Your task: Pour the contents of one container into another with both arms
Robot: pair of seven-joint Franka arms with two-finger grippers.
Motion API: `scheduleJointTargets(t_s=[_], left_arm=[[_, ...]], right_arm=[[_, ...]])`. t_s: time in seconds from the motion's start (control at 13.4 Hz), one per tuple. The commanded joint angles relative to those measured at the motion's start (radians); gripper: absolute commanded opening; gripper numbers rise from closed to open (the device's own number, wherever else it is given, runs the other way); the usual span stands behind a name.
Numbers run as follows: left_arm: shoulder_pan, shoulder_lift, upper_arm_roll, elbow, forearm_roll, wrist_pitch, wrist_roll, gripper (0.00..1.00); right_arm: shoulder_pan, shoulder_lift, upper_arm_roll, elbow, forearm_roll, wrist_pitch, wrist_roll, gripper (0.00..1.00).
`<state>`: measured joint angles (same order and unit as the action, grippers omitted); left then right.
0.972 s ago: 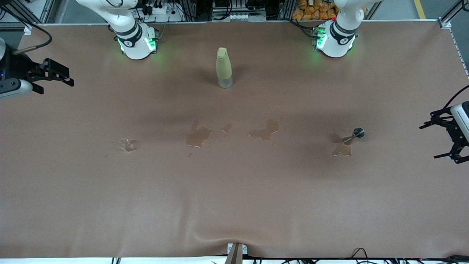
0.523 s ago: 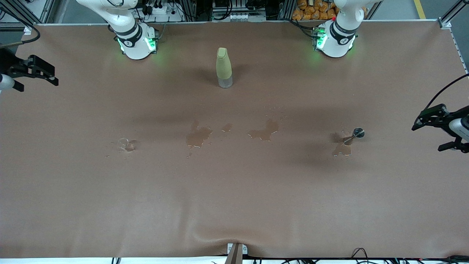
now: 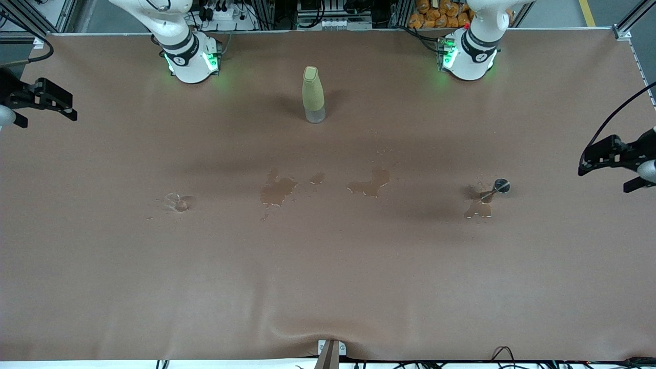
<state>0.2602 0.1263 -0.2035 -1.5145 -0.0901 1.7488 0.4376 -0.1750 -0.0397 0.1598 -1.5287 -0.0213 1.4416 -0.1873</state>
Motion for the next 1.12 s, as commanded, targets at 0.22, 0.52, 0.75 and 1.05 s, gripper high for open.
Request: scheduleJointTargets(t_s=[0.22, 0.52, 0.75, 1.05], left_arm=[[-0.001, 0.016, -0.007, 0.013, 0.065, -0.022, -0.360, 1.00], [-0.015, 0.050, -0.020, 0.011, 0.076, -0.012, -0.454, 1.00], [-0.013, 0.061, -0.020, 0.005, 0.073, 0.040, -0.525, 1.00], [0.001, 0.079, -0.027, 0.010, 0.062, 0.096, -0.678, 1.00]], right_arm=[[-0.024, 0.012, 0.026, 0.019, -0.012, -0.015, 0.080, 1.00], [-0.026, 0.015, 0.027, 0.015, 0.027, -0.012, 0.092, 1.00], [-0.026, 0.020, 0.026, 0.013, 0.058, -0.012, 0.106, 1.00], [0.031, 0.020, -0.029, 0.013, 0.057, -0.015, 0.126, 1.00]])
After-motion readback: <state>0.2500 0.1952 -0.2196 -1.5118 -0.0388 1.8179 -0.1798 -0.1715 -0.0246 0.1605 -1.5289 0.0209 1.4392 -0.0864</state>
